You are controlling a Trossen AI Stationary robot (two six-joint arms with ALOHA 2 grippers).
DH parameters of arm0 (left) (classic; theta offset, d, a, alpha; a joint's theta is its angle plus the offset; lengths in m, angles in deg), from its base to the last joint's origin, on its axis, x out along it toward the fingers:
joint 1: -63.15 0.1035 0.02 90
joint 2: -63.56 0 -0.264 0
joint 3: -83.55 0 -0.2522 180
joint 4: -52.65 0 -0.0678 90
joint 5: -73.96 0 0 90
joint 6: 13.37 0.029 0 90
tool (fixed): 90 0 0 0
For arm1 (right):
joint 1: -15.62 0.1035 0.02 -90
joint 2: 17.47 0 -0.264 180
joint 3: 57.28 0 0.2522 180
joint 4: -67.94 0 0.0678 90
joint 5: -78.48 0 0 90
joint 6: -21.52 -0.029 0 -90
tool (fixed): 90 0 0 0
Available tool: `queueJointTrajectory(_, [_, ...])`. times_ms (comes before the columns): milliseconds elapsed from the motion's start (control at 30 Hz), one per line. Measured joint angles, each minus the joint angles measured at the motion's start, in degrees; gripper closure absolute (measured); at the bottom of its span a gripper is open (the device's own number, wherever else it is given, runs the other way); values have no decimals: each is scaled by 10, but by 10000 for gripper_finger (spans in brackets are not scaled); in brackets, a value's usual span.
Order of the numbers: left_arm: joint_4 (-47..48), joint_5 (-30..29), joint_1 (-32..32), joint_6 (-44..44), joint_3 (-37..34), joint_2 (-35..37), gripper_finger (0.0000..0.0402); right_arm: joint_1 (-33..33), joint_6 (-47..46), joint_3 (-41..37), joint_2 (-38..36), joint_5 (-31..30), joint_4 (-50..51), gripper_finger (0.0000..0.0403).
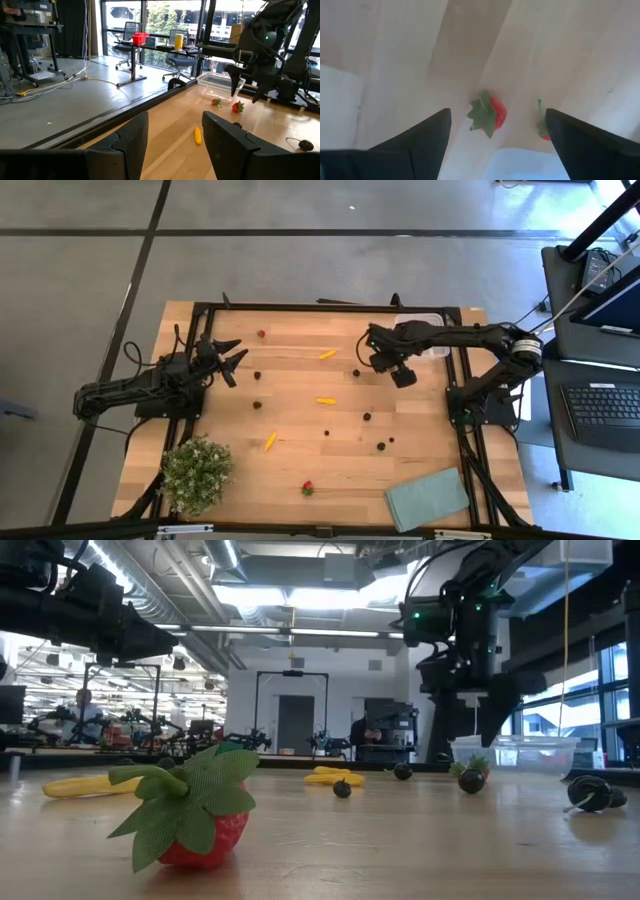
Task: Pick and placing Produce into tupperware
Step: Put the red strawberry into the transparent bin
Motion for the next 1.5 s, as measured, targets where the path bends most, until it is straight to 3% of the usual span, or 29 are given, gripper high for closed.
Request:
queueJointTrajectory(233, [0, 0, 0, 0, 0, 0, 223, 0, 50, 0, 25, -1, -5, 79])
queueJointTrajectory(367, [0, 0, 0, 0, 0, 0, 223, 0, 52, 0, 45, -4, -4, 79])
queueJointTrajectory(567, [0, 0, 0, 0, 0, 0, 223, 0, 53, 0, 80, -54, 0, 79])
queueJointTrajectory(800, [0, 0, 0, 0, 0, 0, 223, 0, 53, -1, 105, -58, -1, 86])
queueJointTrajectory(967, [0, 0, 0, 0, 0, 0, 223, 0, 51, -1, 115, -58, -4, 124])
queueJointTrajectory(1367, [0, 0, 0, 0, 0, 0, 223, 0, 50, -1, 118, -59, -3, 259])
queueJointTrajectory(1500, [0, 0, 0, 0, 0, 0, 223, 0, 39, -1, 118, -73, -3, 267])
